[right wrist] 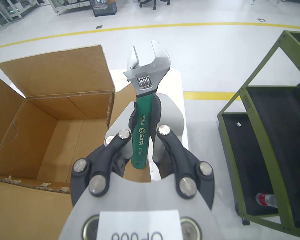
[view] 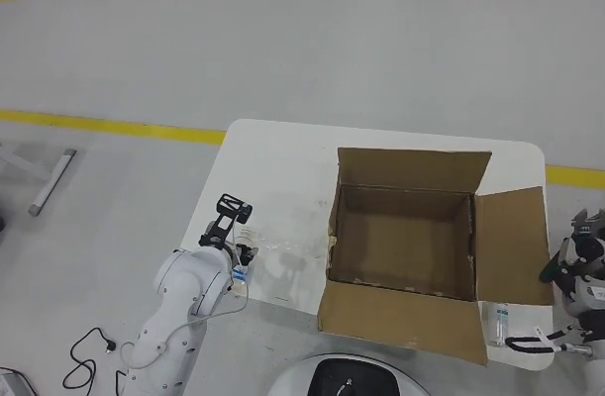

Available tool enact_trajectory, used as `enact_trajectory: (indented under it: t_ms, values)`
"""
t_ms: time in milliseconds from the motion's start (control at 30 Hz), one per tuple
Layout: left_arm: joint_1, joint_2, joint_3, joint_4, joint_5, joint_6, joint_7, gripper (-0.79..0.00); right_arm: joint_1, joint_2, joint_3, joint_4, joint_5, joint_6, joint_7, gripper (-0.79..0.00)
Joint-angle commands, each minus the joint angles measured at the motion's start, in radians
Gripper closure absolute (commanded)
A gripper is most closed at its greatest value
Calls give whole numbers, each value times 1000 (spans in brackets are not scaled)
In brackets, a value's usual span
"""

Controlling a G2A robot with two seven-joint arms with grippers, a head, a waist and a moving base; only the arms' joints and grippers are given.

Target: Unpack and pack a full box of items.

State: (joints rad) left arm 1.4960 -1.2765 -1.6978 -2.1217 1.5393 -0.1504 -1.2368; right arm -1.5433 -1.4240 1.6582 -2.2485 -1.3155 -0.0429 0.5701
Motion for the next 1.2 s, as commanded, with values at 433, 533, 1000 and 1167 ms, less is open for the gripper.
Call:
enact_trajectory:
  t_ms: [433,533,1000,1167]
  values:
    - [0,0,0,0,0,0,0,-785,-47,11,67,3,11,28,-6,0]
    - [0,0,0,0,0,0,0,-785,-63,14,87,5,14,29,-7,0]
    - [0,0,0,0,0,0,0,-785,-69,27,82,172,-64,16,35,0]
    - [0,0,0,0,0,0,0,-785,-42,31,58,253,-104,14,63,0]
